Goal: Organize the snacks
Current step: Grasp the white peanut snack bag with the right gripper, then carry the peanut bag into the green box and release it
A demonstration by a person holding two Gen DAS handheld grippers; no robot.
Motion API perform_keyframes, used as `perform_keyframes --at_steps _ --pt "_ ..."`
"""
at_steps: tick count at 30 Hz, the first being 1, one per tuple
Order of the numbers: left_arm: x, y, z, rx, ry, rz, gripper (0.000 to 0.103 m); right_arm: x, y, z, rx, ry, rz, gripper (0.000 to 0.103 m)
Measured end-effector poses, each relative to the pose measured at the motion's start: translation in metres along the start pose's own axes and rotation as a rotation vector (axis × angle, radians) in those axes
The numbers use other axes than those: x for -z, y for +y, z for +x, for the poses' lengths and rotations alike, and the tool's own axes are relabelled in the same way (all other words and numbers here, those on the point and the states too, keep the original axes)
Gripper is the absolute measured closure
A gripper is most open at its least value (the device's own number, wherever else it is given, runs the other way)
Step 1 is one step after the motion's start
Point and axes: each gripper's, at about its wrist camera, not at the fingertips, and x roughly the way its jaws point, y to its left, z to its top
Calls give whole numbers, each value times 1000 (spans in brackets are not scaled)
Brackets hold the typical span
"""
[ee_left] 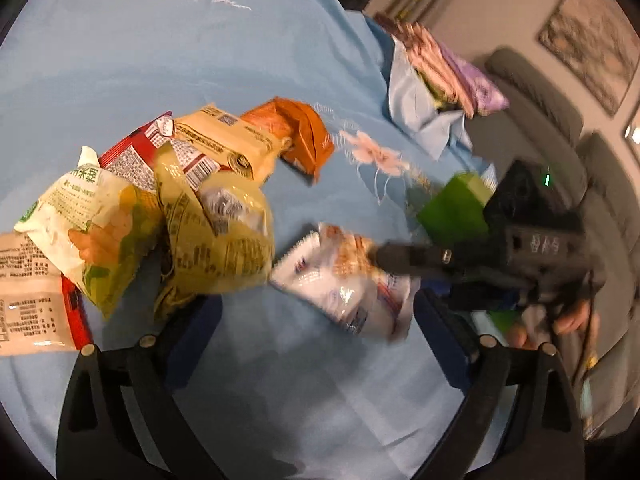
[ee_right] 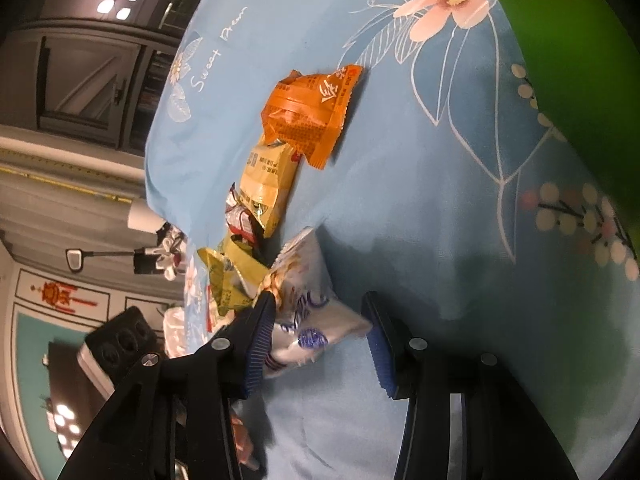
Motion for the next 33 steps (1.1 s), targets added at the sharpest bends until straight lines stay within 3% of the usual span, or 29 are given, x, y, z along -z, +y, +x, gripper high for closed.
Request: perform_keyframes --at_steps 2,5,7,8,12,16,26,33 --pt "-2 1 2 23 0 -4 6 -1 0 1 2 -3 -3 56" --pt "-4 -9 14 -2 33 48 10 -1 2 1 20 -14 -18 59" --pt "-5 -17 21 14 54 86 29 -1 3 2 27 -22 -26 61" --pt "-5 -19 23 22 61 91 33 -1 2 2 27 -25 -24 62" --pt "-5 -14 23 49 52 64 36 -2 -3 0 6 -28 -12 67" --pt "-3 -13 19 47 46 66 48 -1 2 -1 28 -40 -32 70" --pt "1 -21 0 30 -7 85 51 4 21 -7 22 -58 -89 72" --pt "2 -54 -31 -13 -58 133 51 14 43 -35 -7 -84 -136 72"
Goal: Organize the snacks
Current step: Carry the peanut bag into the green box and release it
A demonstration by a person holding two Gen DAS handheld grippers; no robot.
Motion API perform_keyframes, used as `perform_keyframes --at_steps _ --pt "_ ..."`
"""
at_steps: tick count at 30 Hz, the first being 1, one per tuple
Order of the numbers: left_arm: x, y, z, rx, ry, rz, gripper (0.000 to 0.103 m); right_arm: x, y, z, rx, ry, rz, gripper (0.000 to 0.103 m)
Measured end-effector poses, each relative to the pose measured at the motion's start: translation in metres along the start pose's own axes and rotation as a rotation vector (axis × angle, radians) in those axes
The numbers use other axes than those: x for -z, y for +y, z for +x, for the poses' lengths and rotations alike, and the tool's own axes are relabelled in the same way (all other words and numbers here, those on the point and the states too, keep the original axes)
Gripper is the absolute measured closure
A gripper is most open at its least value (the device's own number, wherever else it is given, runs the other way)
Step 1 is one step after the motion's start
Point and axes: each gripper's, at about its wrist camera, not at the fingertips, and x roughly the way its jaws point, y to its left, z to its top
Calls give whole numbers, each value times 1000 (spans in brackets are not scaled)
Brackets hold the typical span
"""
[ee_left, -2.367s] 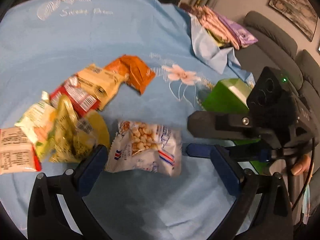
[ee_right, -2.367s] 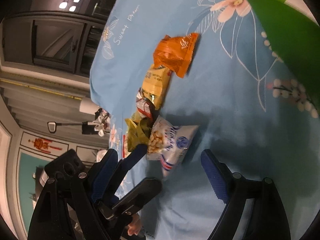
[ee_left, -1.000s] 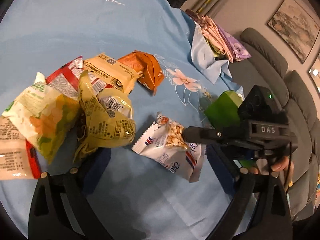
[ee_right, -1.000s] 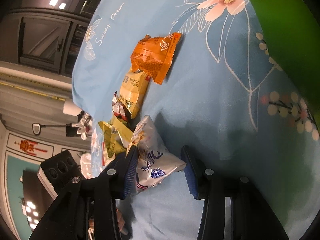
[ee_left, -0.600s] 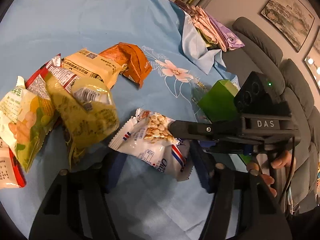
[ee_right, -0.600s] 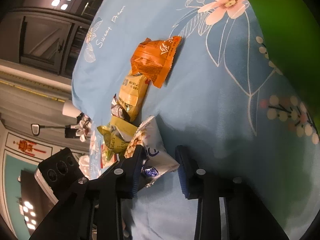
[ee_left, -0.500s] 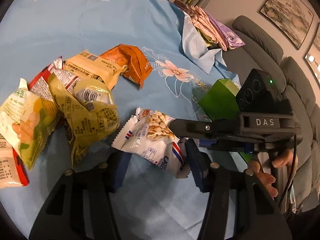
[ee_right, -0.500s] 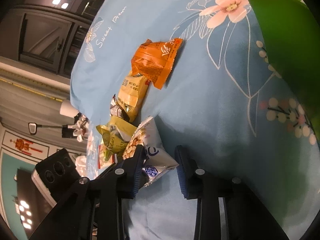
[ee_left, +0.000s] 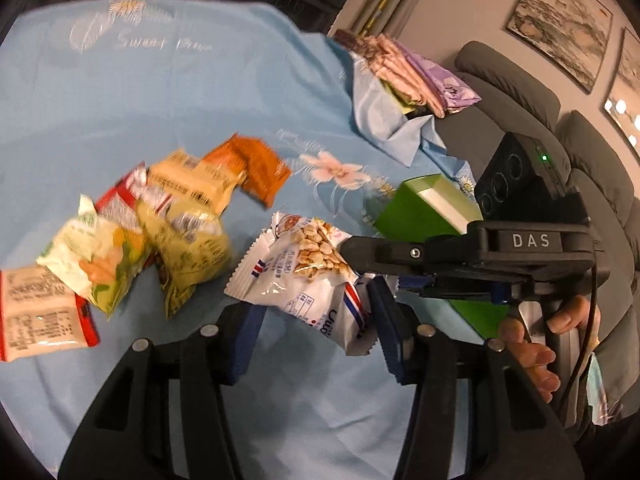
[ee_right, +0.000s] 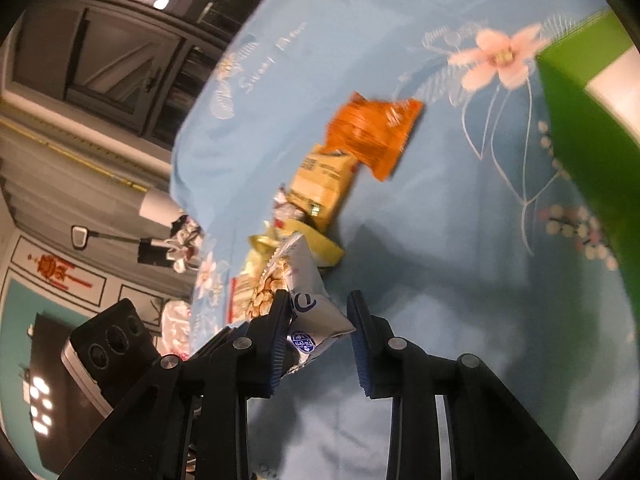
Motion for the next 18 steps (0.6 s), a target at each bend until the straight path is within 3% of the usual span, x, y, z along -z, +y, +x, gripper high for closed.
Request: perform_keyframes --at_steps 9,18 --pt "-26 -100 0 61 -39 122 51 4 -5 -112 -19 -164 -20 72" --pt "-35 -204 97 209 68 209 51 15 -88 -222 52 -326 117 72"
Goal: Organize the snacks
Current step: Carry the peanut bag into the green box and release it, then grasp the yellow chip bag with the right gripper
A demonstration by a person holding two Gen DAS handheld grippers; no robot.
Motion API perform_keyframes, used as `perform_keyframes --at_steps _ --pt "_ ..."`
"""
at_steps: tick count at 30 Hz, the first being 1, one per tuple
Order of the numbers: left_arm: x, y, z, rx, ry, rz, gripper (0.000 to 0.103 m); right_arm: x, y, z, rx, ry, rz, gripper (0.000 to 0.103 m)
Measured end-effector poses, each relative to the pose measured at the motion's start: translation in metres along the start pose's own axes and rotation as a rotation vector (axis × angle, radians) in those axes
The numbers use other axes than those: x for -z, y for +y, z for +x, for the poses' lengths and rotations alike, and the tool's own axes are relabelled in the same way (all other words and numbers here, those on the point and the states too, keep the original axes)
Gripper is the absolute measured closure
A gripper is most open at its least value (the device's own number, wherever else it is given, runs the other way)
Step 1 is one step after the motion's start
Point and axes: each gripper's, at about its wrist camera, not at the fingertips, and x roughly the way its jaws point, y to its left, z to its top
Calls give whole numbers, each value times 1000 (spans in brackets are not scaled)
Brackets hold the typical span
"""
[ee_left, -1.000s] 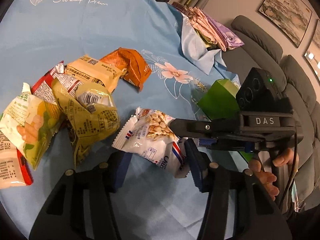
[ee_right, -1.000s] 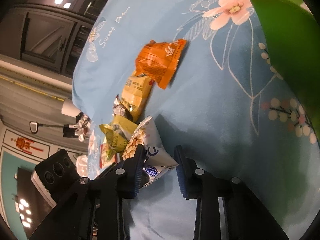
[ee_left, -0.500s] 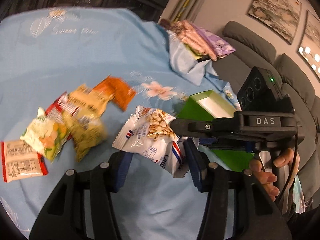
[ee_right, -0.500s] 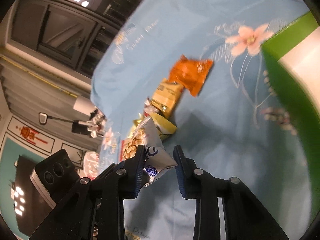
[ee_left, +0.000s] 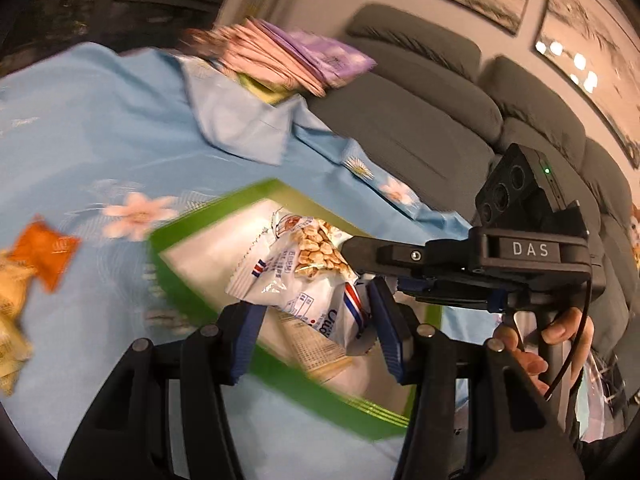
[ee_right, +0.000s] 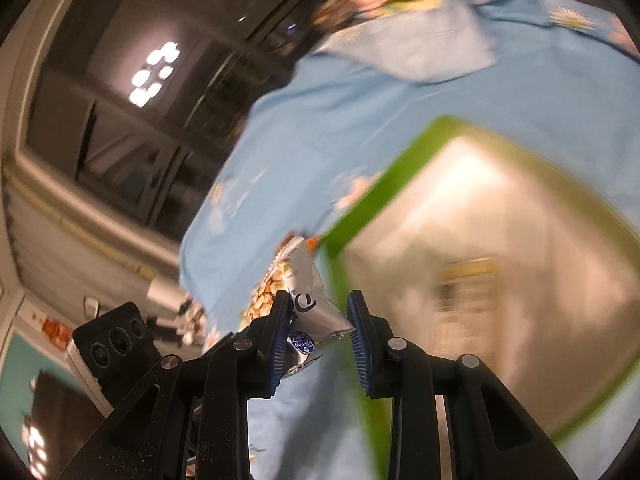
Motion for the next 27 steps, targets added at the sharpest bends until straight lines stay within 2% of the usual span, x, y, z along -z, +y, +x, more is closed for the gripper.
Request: perform_keyframes --at_steps 4,8,9,10,11,12,13,15,17,18,19,24,27 --pt "-1 -21 43 35 67 14 51 -6 -42 -24 39 -30 65 72" --pt "2 -33 62 3 102 24 45 -8 -69 -30 35 -13 105 72" --pt "4 -35 64 -36 109 29 39 -9 -72 -30 34 -10 104 72" --pt "5 -36 66 -93 114 40 26 -9 -72 -34 35 -19 109 72" --pt "6 -34 67 -155 119 52 19 -10 -73 -39 41 -36 116 72" --pt "8 -34 67 -225 121 65 7 -11 -75 -43 49 -58 121 72" --pt "9 -32 66 -263 117 66 3 -11 -76 -48 57 -71 122 69" --pt "10 -24 59 -250 98 31 2 -11 -78 -58 79 -94 124 61" --pt "11 -14 46 -237 76 -30 1 -11 -81 -61 87 -108 140 30" --pt "12 -10 39 -249 63 -49 1 -10 -81 -62 83 -122 153 25" --pt "14 -8 34 -267 55 -56 1 -10 -81 -61 78 -127 160 22" --pt "23 3 7 -353 36 -47 0 -5 -61 -43 65 -78 128 20" --pt "30 10 -15 -374 15 -56 0 0 -41 -30 75 -59 85 17"
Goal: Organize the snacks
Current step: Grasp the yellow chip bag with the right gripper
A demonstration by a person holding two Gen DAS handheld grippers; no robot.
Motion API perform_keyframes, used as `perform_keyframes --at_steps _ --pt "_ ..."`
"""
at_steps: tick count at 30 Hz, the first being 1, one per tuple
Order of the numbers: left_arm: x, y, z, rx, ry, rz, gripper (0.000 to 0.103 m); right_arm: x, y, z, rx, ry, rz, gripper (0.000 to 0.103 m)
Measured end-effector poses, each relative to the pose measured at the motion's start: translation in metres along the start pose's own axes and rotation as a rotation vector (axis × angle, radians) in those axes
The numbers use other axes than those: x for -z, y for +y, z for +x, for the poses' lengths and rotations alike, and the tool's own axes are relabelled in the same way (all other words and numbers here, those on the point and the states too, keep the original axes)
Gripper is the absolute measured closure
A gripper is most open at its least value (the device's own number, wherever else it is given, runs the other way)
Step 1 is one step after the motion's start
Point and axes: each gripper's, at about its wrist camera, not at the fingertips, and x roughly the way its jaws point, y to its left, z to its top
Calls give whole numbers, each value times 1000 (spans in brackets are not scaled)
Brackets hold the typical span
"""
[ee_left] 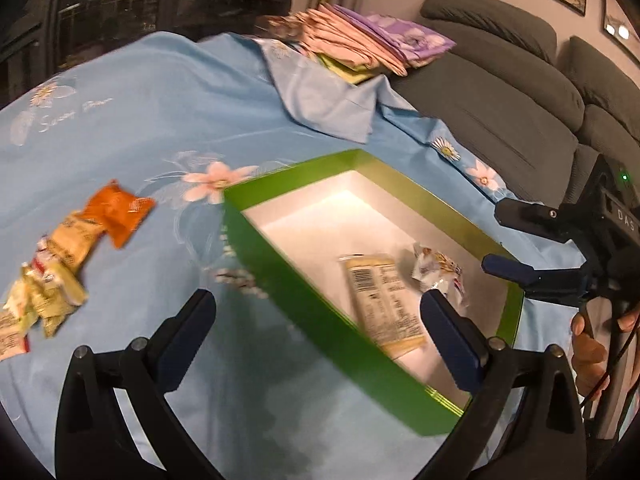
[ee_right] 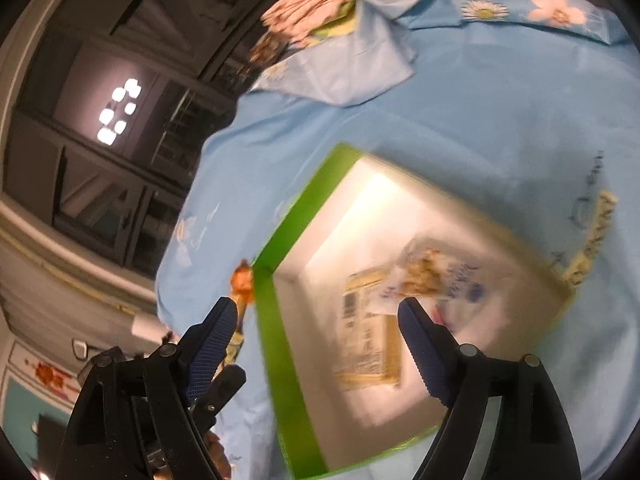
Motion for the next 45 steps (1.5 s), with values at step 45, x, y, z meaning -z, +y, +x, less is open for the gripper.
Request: perform_keyframes --at_steps 45 --pt "50 245 4 53 -57 -363 0 84 140 315 -209 514 -204 14"
